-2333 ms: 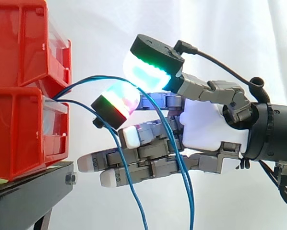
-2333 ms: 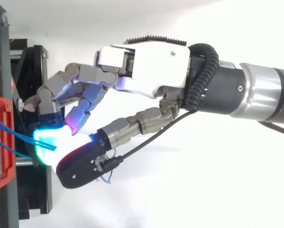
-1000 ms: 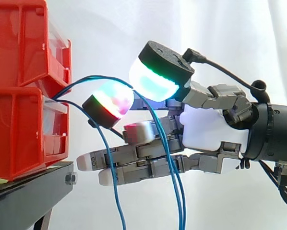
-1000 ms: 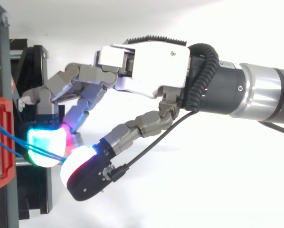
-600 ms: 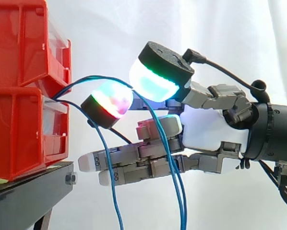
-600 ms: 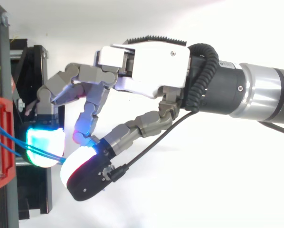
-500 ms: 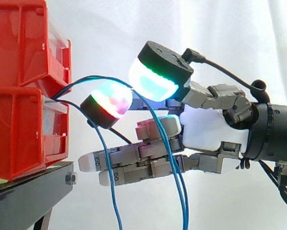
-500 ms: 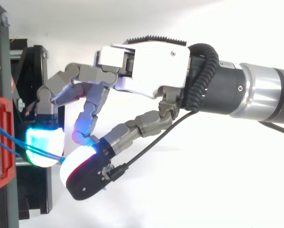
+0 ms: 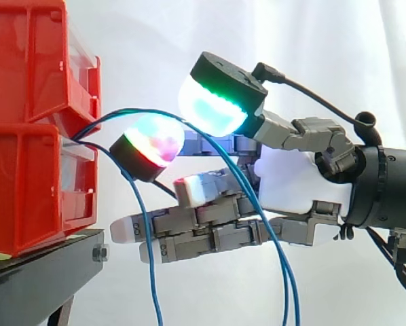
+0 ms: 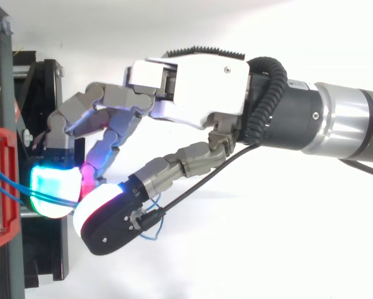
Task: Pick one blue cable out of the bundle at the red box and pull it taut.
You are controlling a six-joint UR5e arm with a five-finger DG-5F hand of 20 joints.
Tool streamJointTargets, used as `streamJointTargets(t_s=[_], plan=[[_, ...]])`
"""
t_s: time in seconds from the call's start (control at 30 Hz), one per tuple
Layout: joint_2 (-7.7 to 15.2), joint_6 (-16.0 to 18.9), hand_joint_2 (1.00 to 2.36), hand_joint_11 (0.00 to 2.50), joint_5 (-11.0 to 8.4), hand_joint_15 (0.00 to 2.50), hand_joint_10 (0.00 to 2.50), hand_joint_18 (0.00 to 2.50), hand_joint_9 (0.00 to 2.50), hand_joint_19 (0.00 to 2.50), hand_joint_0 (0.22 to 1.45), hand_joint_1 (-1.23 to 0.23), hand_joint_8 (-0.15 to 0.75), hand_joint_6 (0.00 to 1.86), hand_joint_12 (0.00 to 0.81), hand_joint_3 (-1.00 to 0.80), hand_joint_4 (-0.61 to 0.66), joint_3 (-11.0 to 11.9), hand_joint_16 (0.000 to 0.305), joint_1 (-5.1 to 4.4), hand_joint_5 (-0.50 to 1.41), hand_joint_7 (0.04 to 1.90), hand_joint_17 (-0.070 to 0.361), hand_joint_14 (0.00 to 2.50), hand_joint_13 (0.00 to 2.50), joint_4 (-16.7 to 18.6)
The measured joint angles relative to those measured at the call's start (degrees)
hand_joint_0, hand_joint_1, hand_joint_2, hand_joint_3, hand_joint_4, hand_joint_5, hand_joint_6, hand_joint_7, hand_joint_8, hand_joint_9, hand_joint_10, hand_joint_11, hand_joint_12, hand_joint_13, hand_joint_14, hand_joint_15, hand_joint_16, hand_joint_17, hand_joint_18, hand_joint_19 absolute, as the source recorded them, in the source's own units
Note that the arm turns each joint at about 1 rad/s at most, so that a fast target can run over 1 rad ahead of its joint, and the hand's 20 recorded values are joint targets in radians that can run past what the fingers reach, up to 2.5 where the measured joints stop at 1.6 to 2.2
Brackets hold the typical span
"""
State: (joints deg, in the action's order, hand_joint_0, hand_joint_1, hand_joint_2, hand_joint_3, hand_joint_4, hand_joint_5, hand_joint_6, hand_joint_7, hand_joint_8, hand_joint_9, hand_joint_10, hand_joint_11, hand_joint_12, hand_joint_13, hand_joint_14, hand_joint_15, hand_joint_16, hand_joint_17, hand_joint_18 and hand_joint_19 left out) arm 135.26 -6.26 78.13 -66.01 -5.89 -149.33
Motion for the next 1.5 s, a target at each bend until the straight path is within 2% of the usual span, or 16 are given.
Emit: streamJointTargets(t_s=[0.1, 0.27, 0.7, 0.77, 0.9, 1.03, 1.13, 1.27, 1.5], plan=[[0.0, -0.04, 1.0, 1.02, 0.02, 0.14, 0.02, 0.43, 1.27, 0.11, 0.62, -0.64, 0.408, 0.86, 0.358, -0.5, 0.14, 0.0, 0.055, 0.0, -0.21, 0.79, 0.124, 0.0, 0.47, 0.07], [0.0, -0.11, 1.0, 1.11, 0.06, 0.15, 0.01, 0.43, 1.29, 0.11, 0.62, -0.64, 0.397, 0.87, 0.361, -0.49, 0.14, 0.0, 0.055, 0.0, -0.21, 0.78, 0.125, 0.01, 0.48, 0.15], [0.0, 0.02, 1.0, 1.18, 0.0, 0.16, 0.01, 0.43, 1.24, 0.12, 0.62, -0.65, 0.38, 0.87, 0.365, -0.5, 0.15, 0.0, 0.056, 0.0, -0.21, 0.78, 0.125, 0.01, 0.48, 0.0], [0.0, 0.02, 1.0, 1.06, 0.0, 0.15, 0.01, 0.42, 1.1, 0.12, 0.61, -0.66, 0.378, 0.86, 0.368, -0.5, 0.16, 0.0, 0.056, 0.0, -0.22, 0.77, 0.125, 0.01, 0.44, 0.0], [0.0, 0.02, 1.0, 0.86, 0.0, 0.14, 0.01, 0.4, 0.97, 0.13, 0.6, -0.66, 0.385, 0.86, 0.368, -0.5, 0.16, 0.0, 0.056, 0.0, -0.22, 0.76, 0.127, 0.0, 0.4, 0.01], [0.0, -0.02, 1.0, 0.78, 0.04, 0.13, 0.01, 0.39, 0.94, 0.12, 0.59, -0.65, 0.398, 0.86, 0.367, -0.5, 0.16, 0.0, 0.056, 0.0, -0.22, 0.76, 0.127, 0.0, 0.38, 0.13], [0.0, -0.11, 1.0, 0.87, 0.07, 0.13, 0.01, 0.39, 1.06, 0.13, 0.59, -0.65, 0.402, 0.86, 0.368, -0.5, 0.17, 0.0, 0.056, 0.0, -0.22, 0.76, 0.127, 0.01, 0.39, 0.16], [0.0, -0.24, 1.0, 1.22, 0.03, 0.16, 0.01, 0.4, 1.21, 0.13, 0.59, -0.64, 0.366, 0.86, 0.369, -0.5, 0.17, 0.0, 0.056, 0.0, -0.22, 0.75, 0.126, 0.01, 0.44, 0.17], [0.0, -0.28, 1.0, 1.29, 0.0, 0.17, 0.01, 0.4, 1.23, 0.14, 0.59, -0.63, 0.355, 0.85, 0.37, -0.5, 0.16, 0.0, 0.056, -0.01, -0.22, 0.75, 0.126, 0.01, 0.45, 0.17]])
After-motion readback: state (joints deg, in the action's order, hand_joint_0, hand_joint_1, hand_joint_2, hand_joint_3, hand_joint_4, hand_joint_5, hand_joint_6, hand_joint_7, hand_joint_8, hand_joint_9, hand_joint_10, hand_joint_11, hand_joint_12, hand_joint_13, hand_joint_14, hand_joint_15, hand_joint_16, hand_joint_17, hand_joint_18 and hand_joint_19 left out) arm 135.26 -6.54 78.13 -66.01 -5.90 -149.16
